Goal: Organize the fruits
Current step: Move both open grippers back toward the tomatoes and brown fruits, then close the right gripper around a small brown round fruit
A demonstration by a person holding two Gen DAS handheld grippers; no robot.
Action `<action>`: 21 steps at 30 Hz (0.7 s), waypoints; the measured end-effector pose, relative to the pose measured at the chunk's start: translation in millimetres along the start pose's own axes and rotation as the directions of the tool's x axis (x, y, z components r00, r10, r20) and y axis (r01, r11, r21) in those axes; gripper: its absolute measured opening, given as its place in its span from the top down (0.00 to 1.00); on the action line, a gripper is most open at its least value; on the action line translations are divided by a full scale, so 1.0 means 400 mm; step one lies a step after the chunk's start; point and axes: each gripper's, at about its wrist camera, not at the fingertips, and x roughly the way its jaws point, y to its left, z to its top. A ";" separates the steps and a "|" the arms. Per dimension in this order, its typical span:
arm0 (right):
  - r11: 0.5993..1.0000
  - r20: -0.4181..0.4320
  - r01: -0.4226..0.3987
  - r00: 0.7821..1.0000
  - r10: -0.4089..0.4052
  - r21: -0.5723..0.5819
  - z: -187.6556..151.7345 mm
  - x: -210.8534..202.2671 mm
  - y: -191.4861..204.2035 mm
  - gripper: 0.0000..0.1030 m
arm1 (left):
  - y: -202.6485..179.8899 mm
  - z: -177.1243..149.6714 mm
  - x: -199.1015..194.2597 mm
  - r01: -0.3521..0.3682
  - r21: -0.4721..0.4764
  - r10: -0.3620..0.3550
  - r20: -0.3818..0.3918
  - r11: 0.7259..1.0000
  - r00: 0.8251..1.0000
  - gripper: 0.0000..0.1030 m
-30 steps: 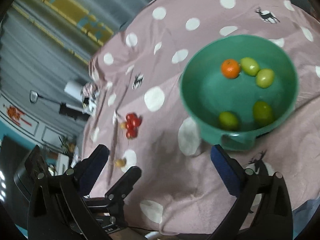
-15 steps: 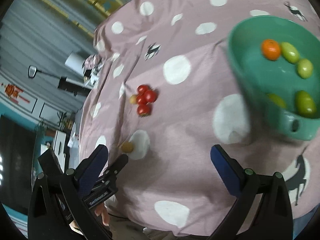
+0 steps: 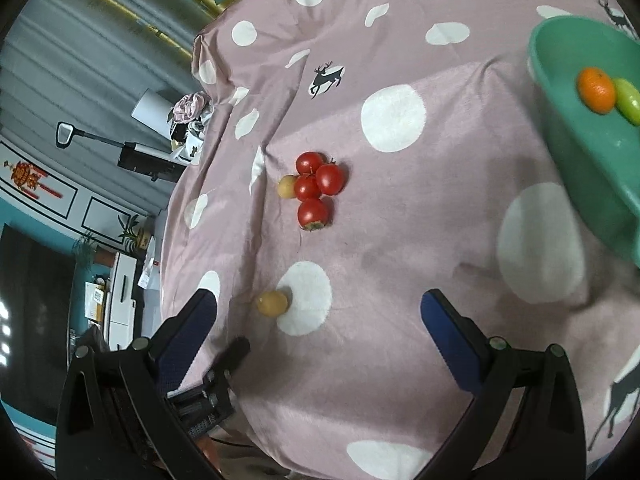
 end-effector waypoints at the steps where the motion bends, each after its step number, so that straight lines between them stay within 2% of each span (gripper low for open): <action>1: 1.000 0.001 -0.004 1.000 0.004 0.004 0.003 0.008 0.002 0.01 | -0.007 -0.003 -0.003 -0.002 0.016 0.002 0.011 1.000 1.000 0.14; 5: 0.998 -0.005 -0.054 0.999 0.054 0.019 0.020 0.048 0.017 0.03 | -0.041 -0.003 -0.008 0.001 0.099 -0.006 0.051 0.995 0.999 0.19; 9: 0.990 -0.003 -0.141 0.990 0.141 0.002 0.038 0.075 0.042 0.17 | -0.066 0.006 -0.013 0.045 0.153 -0.056 0.070 0.987 0.996 0.23; 10: 0.986 -0.005 -0.168 0.986 0.168 -0.008 0.041 0.081 0.051 0.19 | -0.070 0.011 -0.009 0.052 0.160 -0.064 0.070 0.986 0.996 0.29; 11: 0.980 -0.008 -0.200 0.980 0.200 -0.015 0.046 0.091 0.059 0.22 | -0.072 0.018 0.001 0.056 0.163 -0.067 0.061 0.985 0.996 0.31; 14: 0.970 -0.012 -0.242 0.970 0.241 -0.004 0.059 0.115 0.067 0.23 | -0.064 0.034 0.049 0.057 0.129 -0.058 -0.001 0.990 0.998 0.39; 15: 0.968 -0.014 -0.249 0.968 0.249 -0.002 0.064 0.123 0.069 0.23 | -0.061 0.038 0.062 0.049 0.115 -0.048 -0.019 0.992 0.999 0.46; 19: 0.960 -0.031 -0.279 0.960 0.278 -0.009 0.097 0.161 0.073 0.32 | -0.060 0.049 0.080 0.075 0.088 -0.072 -0.035 0.993 0.997 0.48; 21: 0.967 -0.051 -0.252 0.967 0.250 -0.039 0.110 0.180 0.085 0.43 | -0.059 0.056 0.089 0.081 0.103 -0.077 -0.042 0.991 0.996 0.48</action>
